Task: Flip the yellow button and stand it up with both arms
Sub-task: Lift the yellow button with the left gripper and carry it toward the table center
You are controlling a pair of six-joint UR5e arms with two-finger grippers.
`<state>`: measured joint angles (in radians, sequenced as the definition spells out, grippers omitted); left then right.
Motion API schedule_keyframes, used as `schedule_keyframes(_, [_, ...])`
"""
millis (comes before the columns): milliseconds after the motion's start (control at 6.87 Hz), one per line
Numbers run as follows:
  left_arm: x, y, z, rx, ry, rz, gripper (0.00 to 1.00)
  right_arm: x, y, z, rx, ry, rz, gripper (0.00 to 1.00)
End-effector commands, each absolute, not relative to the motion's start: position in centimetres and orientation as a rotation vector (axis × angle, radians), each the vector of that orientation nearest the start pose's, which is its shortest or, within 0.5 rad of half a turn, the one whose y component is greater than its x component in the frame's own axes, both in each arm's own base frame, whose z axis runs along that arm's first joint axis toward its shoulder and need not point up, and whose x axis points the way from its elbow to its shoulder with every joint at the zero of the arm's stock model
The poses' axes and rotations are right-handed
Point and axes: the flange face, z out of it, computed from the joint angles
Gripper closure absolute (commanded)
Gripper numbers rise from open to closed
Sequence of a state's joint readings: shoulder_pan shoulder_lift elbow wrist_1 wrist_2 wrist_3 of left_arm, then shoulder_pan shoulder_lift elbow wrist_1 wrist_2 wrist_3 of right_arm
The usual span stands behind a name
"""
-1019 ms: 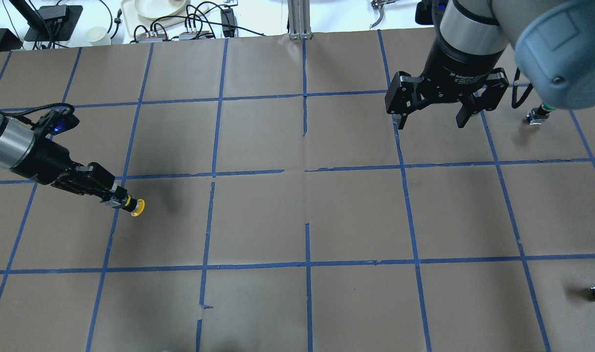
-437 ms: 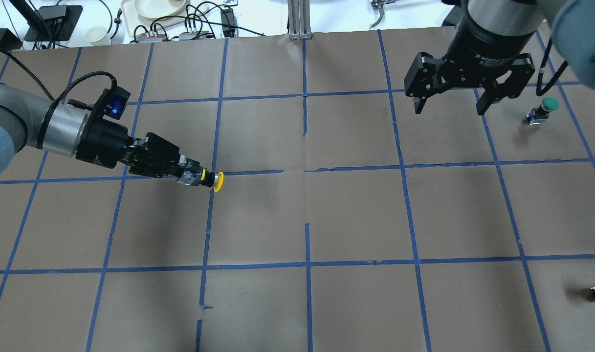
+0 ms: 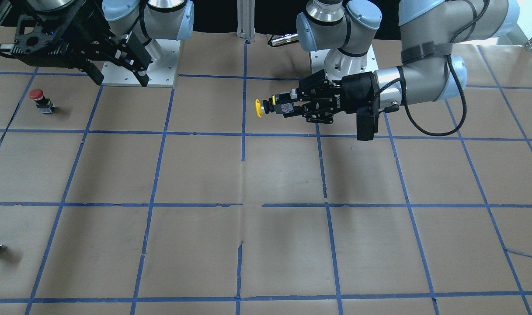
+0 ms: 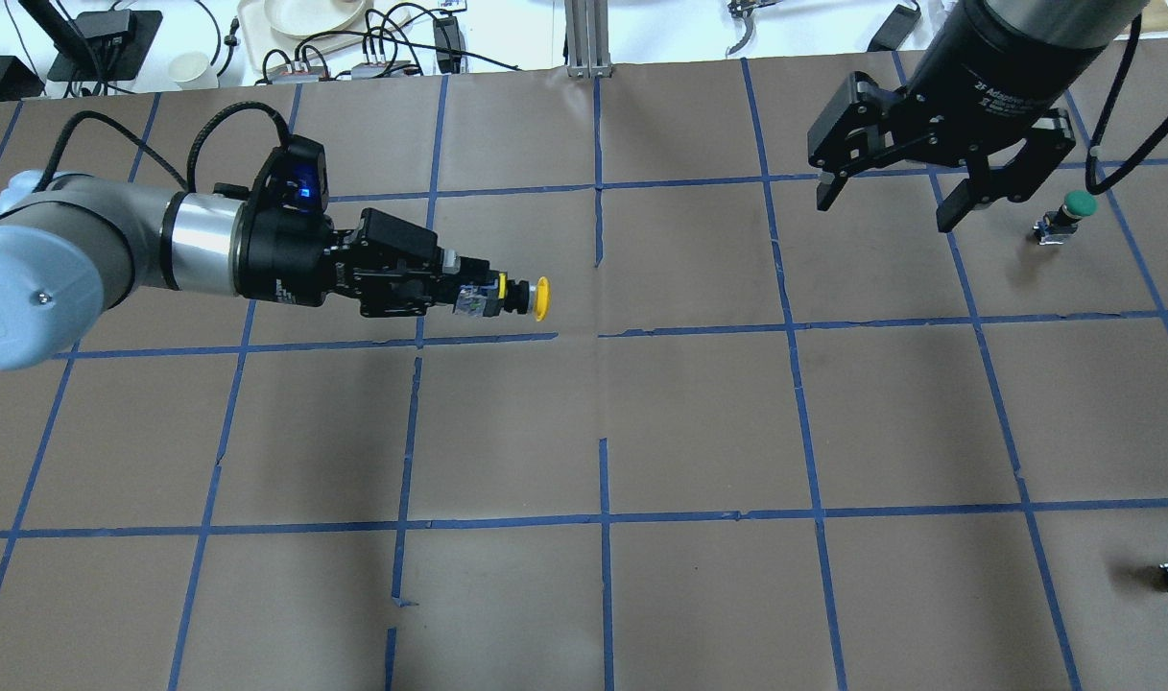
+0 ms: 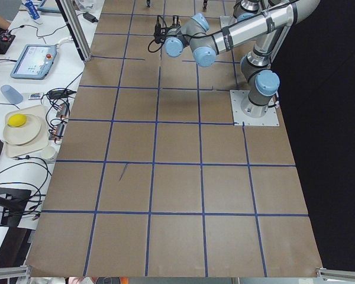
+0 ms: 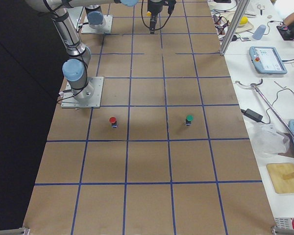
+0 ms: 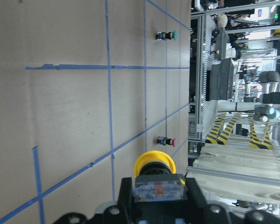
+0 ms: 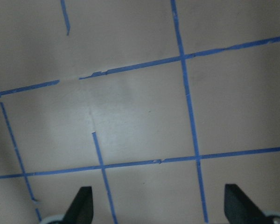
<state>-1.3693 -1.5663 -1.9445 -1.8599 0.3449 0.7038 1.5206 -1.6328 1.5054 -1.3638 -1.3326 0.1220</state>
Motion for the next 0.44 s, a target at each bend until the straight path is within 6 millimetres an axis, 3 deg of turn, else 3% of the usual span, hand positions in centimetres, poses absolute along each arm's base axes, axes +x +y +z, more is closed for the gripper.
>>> schedule_keyframes(0, [-17.3,-44.8,35.2,0.054,-1.666,0.027,0.78,13.8,-44.9,54.0,0.444,2.682,0.247,0.00])
schedule_keyframes(291, [-19.0,-43.7,35.6,0.112,-1.561,0.055,0.79,12.9,-45.0,53.0,0.892,2.495,0.411,0.00])
